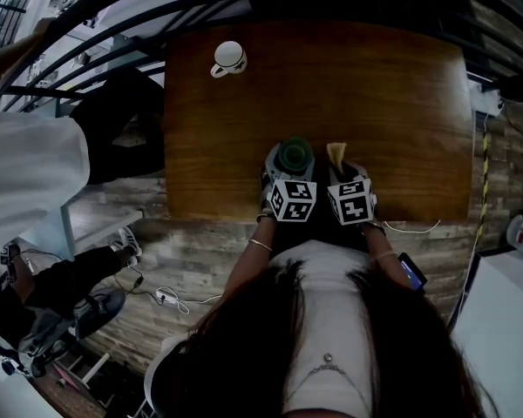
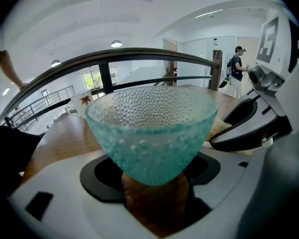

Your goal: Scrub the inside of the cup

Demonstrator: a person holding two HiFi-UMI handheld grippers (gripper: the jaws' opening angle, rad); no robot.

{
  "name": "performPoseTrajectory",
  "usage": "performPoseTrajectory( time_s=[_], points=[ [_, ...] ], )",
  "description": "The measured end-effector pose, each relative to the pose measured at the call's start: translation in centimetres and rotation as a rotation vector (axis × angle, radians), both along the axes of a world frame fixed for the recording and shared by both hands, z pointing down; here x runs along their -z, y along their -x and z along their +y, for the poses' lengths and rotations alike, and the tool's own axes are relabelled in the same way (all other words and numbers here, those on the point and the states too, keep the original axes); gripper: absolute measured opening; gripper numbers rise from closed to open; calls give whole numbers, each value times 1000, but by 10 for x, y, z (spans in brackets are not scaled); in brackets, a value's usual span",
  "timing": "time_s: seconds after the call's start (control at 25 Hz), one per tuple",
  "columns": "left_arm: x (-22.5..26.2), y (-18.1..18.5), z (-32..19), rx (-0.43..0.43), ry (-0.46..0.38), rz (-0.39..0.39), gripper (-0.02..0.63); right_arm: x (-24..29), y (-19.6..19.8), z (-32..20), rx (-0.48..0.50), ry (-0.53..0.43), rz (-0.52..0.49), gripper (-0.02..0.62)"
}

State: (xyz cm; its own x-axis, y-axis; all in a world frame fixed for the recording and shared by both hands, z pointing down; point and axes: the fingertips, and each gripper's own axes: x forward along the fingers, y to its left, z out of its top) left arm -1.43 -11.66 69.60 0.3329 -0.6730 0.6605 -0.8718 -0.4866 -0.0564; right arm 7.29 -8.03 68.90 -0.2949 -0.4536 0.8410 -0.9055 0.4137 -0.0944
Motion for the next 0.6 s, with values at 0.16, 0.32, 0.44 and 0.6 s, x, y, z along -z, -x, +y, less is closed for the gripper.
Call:
performPoseTrajectory(
  time_s=[0.16, 0.32, 0.44, 0.6],
  points=[
    [9, 0, -2, -4, -15, -7, 348, 8, 1, -3, 7, -23, -2, 91],
    [15, 2, 2, -6, -22, -10, 348, 20, 8, -3, 31, -45, -9, 91],
    [19, 2, 7, -7, -23, -13, 348, 28, 9, -1, 35, -59, -13, 91],
    [26, 1, 12, -7, -23, -11, 348, 35, 5, -4, 41, -94, -6, 89]
  ],
)
